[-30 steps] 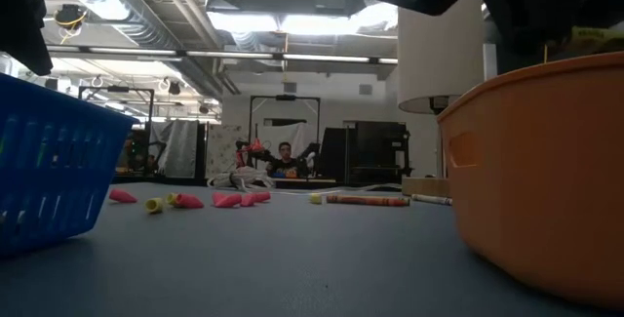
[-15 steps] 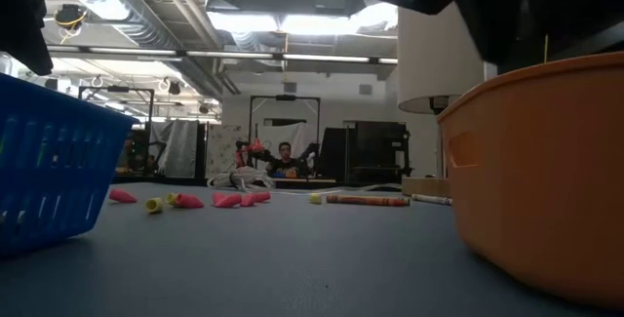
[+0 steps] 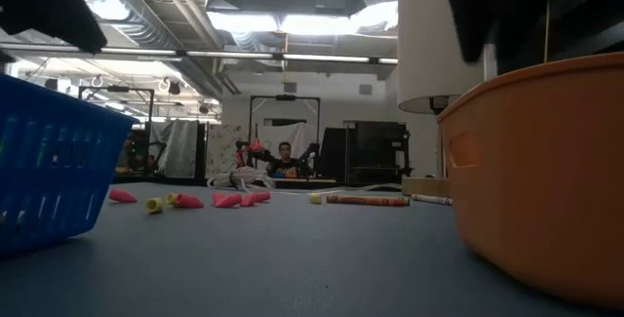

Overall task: Sort crayons
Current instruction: Put the green crayon into the orange bin

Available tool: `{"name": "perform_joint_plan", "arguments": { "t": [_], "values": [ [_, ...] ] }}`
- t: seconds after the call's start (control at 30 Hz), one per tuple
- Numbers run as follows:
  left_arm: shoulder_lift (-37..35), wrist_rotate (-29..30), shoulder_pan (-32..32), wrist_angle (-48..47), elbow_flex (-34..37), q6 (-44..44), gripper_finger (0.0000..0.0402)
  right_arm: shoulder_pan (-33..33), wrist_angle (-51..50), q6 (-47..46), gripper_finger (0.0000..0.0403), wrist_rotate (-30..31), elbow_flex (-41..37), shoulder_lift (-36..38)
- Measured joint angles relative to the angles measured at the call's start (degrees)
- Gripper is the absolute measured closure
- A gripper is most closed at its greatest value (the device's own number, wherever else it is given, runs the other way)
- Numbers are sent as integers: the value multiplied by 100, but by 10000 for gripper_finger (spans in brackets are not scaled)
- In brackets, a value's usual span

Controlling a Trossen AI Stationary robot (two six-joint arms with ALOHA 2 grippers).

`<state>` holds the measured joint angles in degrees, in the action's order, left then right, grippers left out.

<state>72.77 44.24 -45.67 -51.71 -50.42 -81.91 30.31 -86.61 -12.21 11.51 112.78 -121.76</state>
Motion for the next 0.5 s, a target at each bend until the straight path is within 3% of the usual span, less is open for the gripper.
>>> {"name": "perform_joint_plan", "arguments": {
  "t": [0.27, 0.5],
  "values": [
    [0, 179, 0, 49, 1, 0, 324, -349, 196, -96, 279, 551, -713, 933],
    [0, 184, 0, 76, 1, 2, 324, -1020, 1612, 92, 278, 544, -2413, 2127]
  ]
}}
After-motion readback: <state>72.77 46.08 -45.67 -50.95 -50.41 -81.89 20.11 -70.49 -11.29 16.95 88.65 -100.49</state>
